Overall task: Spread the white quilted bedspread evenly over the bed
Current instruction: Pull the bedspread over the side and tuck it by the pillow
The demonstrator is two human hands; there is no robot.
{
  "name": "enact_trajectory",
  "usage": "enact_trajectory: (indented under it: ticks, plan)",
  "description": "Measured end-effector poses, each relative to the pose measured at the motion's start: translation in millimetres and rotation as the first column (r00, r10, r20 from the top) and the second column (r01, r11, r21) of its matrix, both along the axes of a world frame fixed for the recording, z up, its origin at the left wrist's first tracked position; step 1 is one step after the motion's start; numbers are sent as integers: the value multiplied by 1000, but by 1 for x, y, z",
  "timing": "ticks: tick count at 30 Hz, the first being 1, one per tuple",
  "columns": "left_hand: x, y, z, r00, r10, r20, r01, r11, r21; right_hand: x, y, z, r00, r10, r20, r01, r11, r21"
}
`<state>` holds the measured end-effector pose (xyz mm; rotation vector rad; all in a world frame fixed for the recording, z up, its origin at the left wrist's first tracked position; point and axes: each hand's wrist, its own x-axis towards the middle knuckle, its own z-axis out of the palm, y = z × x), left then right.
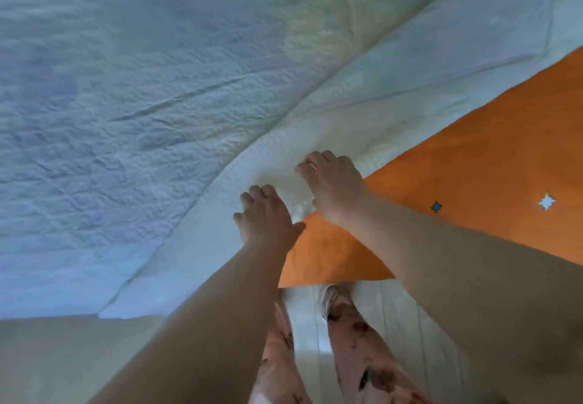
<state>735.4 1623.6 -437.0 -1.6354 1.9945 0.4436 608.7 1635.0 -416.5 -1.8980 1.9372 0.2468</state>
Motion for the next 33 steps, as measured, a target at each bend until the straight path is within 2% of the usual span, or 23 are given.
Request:
enact_trajectory:
  ticks: [3, 6, 9, 11, 12, 14, 15, 16, 18, 20, 22, 25, 30, 33]
  plan:
    - [3, -6, -8, 993, 110, -30, -113, 988, -106, -10, 1, -16, 998, 61, 6, -61, 998, -9]
    - [21, -6, 3, 938, 222, -268, -251, 965, -81, -15, 2, -23, 998, 43, -37, -46, 997, -65]
    - [35, 4, 26, 756, 425, -497, -490, 872, 1, -17, -6, -16, 998, 28, -64, -36, 992, -124]
    - [40, 11, 33, 653, 517, -553, -612, 790, 16, -19, -16, -7, 997, 57, -58, -63, 994, -95]
    - [43, 15, 37, 632, 535, -561, -646, 764, 0, -18, -19, -2, 996, 67, -53, -70, 995, -67]
    - [49, 20, 41, 649, 542, -534, -629, 777, 24, -18, -17, 7, 999, 47, -17, -48, 998, -30]
    - [51, 24, 43, 687, 543, -483, -587, 806, 70, -20, -13, 10, 999, 37, 2, -37, 999, -16]
    - [51, 28, 46, 765, 514, -389, -516, 850, 108, -22, -6, 14, 999, 42, 9, -42, 999, 2]
    - [52, 37, 49, 925, 341, -168, -322, 938, 131, -31, 14, 21, 997, 75, 10, -76, 996, 54]
    - [54, 51, 56, 973, 218, -73, -212, 974, 84, -39, 43, 30, 997, 76, 34, -80, 989, 121]
    - [54, 64, 62, 976, 190, -110, -190, 982, 13, -43, 68, 36, 996, 65, 54, -73, 984, 165]
    - [52, 92, 78, 948, 205, -243, -222, 974, -41, -44, 111, 44, 997, 49, 60, -59, 984, 169]
    - [58, 148, 95, 943, 172, -286, -210, 972, -108, -35, 180, 67, 998, 21, 63, -27, 995, 101]
    - [63, 181, 95, 945, 126, -302, -161, 982, -96, -28, 220, 72, 996, 14, 83, -22, 996, 88]
